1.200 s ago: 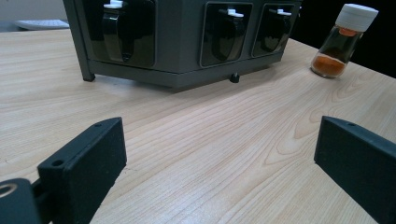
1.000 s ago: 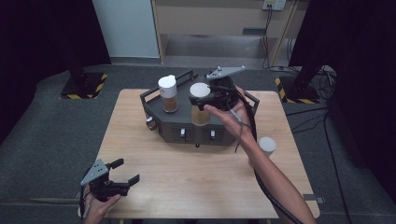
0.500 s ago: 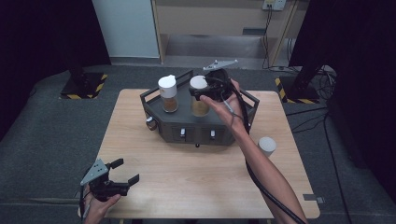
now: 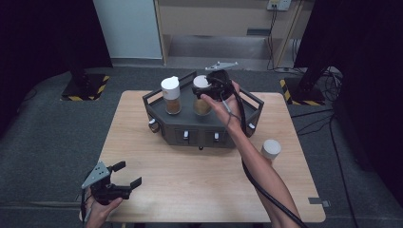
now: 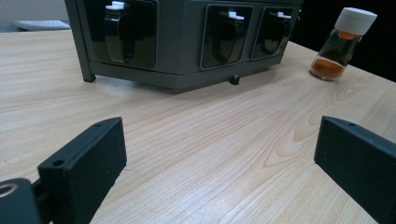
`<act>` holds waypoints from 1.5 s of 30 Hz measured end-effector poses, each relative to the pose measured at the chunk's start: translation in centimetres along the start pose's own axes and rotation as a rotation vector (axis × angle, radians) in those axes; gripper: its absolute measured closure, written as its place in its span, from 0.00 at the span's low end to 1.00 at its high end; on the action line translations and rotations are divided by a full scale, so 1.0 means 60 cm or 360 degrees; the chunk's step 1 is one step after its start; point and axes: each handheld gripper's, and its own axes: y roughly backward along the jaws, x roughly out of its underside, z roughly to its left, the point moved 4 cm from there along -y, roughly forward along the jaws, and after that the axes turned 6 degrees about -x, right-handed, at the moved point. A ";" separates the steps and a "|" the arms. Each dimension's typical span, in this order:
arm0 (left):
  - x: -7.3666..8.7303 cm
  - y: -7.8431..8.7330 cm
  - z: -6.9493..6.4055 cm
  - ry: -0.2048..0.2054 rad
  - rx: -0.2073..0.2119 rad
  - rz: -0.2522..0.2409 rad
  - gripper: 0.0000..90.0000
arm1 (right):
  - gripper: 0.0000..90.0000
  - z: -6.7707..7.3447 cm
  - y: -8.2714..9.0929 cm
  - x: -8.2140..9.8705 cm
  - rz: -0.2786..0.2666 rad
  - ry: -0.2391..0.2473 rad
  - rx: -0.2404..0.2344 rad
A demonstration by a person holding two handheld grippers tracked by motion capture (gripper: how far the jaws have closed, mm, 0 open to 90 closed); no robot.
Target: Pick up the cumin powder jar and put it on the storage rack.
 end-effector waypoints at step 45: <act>0.000 -0.001 0.000 -0.0007 0.0009 -0.0006 0.02 | 0.09 -0.003 0.007 0.012 -0.0111 0.0018 0.0044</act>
